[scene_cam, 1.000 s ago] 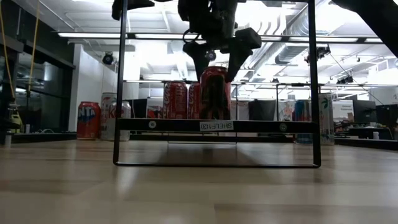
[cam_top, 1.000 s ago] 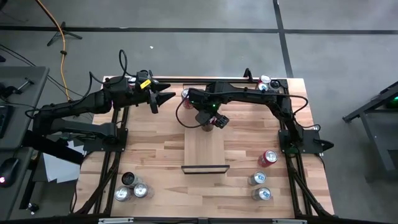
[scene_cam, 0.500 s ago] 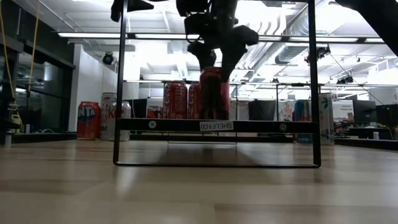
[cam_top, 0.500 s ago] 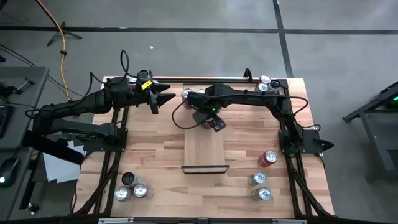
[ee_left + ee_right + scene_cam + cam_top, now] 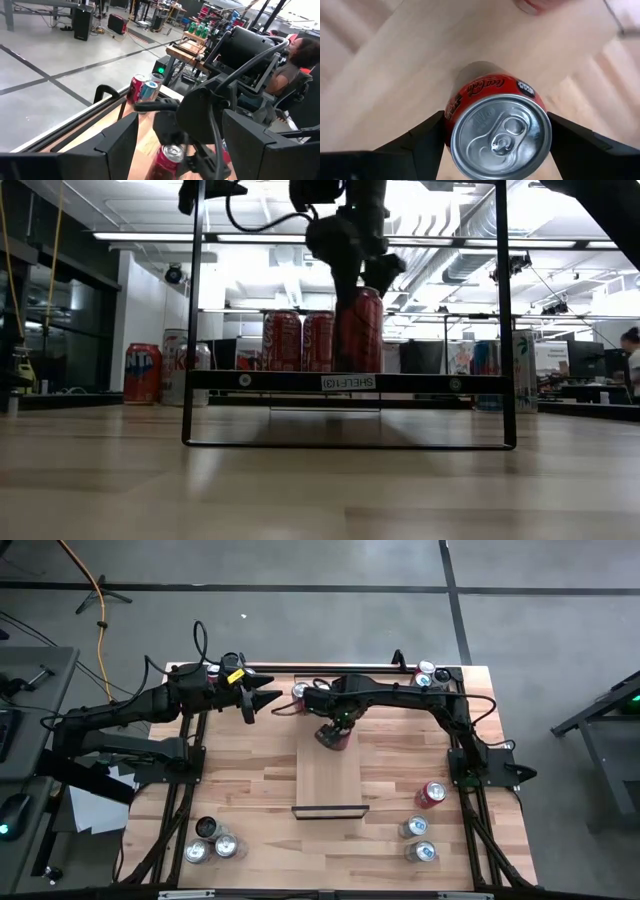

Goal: Place canned beverage on shelf
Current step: Put the red soda can on the shelf aligned with the other red soda can

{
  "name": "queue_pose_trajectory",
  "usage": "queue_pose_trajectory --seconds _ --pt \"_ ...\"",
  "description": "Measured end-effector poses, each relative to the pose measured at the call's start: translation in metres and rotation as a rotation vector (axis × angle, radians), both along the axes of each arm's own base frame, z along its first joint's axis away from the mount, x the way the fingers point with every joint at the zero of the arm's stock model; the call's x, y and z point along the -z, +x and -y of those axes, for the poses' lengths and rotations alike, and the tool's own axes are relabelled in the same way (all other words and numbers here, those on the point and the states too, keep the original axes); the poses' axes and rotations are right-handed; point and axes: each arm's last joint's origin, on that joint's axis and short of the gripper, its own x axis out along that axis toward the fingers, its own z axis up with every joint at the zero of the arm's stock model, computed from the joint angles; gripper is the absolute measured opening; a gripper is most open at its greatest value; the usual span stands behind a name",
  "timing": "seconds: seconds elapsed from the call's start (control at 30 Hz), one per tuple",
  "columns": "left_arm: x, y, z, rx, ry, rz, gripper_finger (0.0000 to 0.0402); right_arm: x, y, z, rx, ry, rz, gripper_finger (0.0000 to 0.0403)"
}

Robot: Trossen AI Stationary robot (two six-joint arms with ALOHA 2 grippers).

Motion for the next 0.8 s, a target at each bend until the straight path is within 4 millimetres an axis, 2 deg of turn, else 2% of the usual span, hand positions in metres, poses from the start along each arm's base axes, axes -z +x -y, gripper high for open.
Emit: queue_pose_trajectory --seconds 0.13,0.27,0.4,0.63,0.8 --pt "0.0000 0.0000 0.0000 0.000 0.000 0.000 0.0239 0.0000 0.0000 -0.0002 0.179 0.017 0.010 0.0288" --pt "0.0000 0.0000 0.0000 0.000 0.000 0.000 0.0239 0.0000 0.0001 -0.0011 0.253 0.014 0.014 0.0288" --pt "0.0000 0.0000 0.0000 0.000 0.001 0.000 0.0239 0.0001 0.0004 -0.0009 0.240 0.017 0.017 0.0294" --pt "0.0000 0.0000 0.0000 0.000 0.002 0.000 0.0239 0.0035 0.0029 -0.0023 0.231 0.065 0.019 0.0328" --pt "0.0000 0.0000 0.0000 0.000 0.002 0.000 0.0239 0.0030 0.0029 -0.0029 0.176 0.078 0.023 0.0332"
